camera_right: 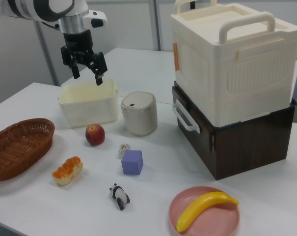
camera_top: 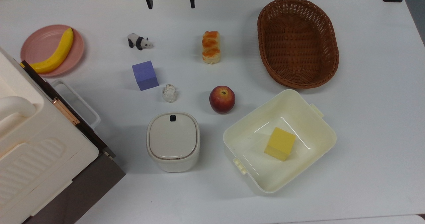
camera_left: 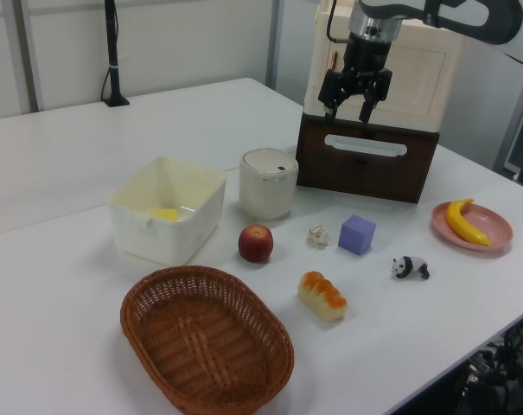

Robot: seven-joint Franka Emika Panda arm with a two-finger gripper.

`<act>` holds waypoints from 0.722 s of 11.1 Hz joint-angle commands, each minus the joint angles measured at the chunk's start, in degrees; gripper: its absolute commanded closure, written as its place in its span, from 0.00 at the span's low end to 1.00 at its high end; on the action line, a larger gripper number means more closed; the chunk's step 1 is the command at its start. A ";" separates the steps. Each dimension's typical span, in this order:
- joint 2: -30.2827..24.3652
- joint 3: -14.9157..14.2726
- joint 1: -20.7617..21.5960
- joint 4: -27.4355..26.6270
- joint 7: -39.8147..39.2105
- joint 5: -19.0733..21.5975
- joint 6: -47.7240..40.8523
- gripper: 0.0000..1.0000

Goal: Put the bread in the basket

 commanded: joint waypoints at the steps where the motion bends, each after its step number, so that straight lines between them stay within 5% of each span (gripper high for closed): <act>1: -0.19 0.00 0.50 -0.33 0.97 0.48 0.25 0.00; 8: -2.73 0.53 1.20 -4.80 0.00 -0.75 1.82 0.00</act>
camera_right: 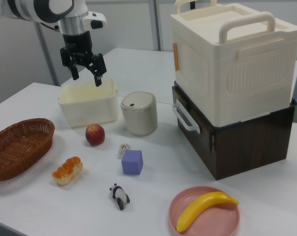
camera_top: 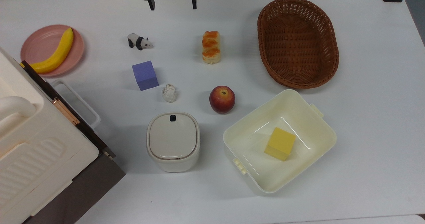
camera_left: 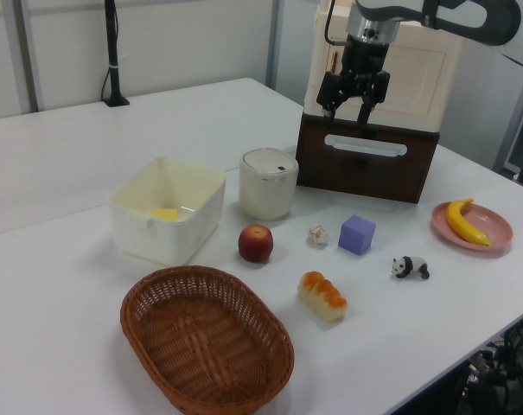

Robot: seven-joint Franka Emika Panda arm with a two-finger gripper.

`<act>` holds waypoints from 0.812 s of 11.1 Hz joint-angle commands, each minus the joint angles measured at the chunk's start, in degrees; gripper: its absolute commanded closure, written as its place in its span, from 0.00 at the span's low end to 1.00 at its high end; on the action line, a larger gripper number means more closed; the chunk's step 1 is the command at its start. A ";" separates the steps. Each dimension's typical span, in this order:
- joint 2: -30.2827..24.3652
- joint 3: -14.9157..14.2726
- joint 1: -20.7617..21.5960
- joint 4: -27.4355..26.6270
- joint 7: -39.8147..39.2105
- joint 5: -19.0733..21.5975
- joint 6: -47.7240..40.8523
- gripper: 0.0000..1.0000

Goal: Put the bread in the basket

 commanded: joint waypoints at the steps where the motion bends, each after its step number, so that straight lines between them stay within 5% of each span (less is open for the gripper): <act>1: -3.35 0.10 2.69 -5.61 -0.09 -1.18 2.88 0.00; 9: -3.70 -0.08 0.25 -5.00 -0.96 -1.28 3.32 0.00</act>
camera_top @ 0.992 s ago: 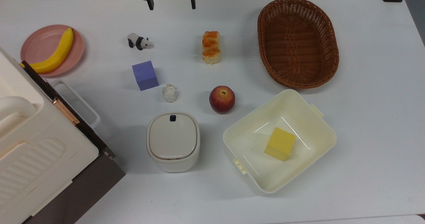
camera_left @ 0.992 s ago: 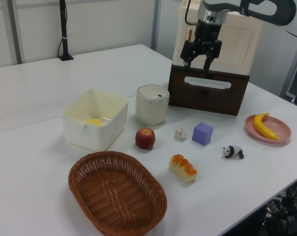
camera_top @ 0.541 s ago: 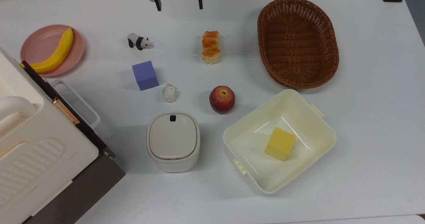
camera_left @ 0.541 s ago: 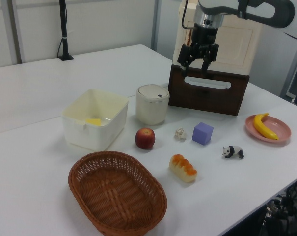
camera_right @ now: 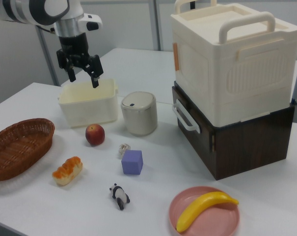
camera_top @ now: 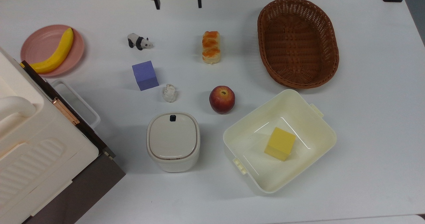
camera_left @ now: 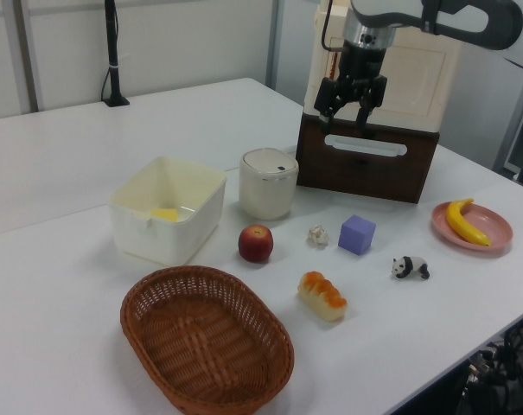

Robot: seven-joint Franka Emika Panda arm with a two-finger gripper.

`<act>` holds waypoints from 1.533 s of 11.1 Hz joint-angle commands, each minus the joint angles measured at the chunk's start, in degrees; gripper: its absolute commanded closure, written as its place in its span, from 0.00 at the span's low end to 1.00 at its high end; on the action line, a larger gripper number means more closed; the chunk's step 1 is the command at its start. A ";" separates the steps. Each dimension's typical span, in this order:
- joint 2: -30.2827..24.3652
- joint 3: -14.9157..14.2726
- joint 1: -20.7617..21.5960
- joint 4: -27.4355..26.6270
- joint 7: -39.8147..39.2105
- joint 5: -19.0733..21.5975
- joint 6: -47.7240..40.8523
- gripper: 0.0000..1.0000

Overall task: Put the bread in the basket
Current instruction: 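Move the open gripper over the bread roll and lower it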

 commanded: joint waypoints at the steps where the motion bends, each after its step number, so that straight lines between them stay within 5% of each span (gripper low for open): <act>1: -2.17 -0.21 -0.13 -3.79 -2.22 -0.73 2.40 0.00; 3: -4.27 0.05 0.23 -9.91 -2.32 -0.73 6.94 0.00; 5: -11.37 2.68 -0.04 -23.95 -1.10 -0.64 20.90 0.00; 8: -16.40 2.96 1.44 -32.34 -0.83 -0.56 22.80 0.00; 13: -16.59 2.96 5.75 -42.38 -0.65 0.32 29.82 0.00; 17: -9.31 2.96 7.69 -41.95 0.65 0.32 32.89 0.00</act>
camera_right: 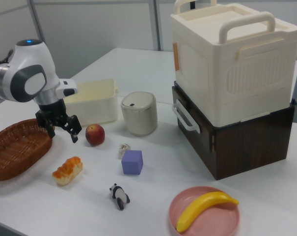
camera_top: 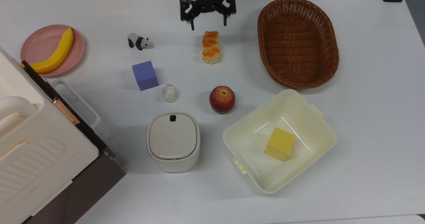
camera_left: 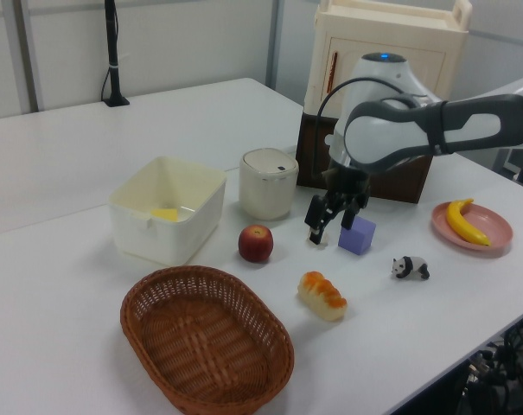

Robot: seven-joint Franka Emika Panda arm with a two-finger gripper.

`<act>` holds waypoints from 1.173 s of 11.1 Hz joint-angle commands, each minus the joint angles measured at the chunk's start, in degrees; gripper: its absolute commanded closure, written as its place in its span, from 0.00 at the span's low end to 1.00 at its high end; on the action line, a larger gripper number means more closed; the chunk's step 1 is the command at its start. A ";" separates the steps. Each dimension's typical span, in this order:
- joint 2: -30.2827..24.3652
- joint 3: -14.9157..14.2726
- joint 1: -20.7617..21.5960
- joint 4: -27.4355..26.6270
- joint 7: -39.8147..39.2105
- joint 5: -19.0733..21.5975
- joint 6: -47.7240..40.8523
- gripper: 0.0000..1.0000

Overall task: Put the bread in the basket
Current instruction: 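Move the open gripper over the bread roll and lower it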

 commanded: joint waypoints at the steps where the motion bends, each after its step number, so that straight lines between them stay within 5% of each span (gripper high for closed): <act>1: 5.67 -0.52 2.88 -0.10 2.36 0.28 3.87 0.00; 13: 13.24 -0.60 2.54 0.43 5.62 0.19 3.69 0.00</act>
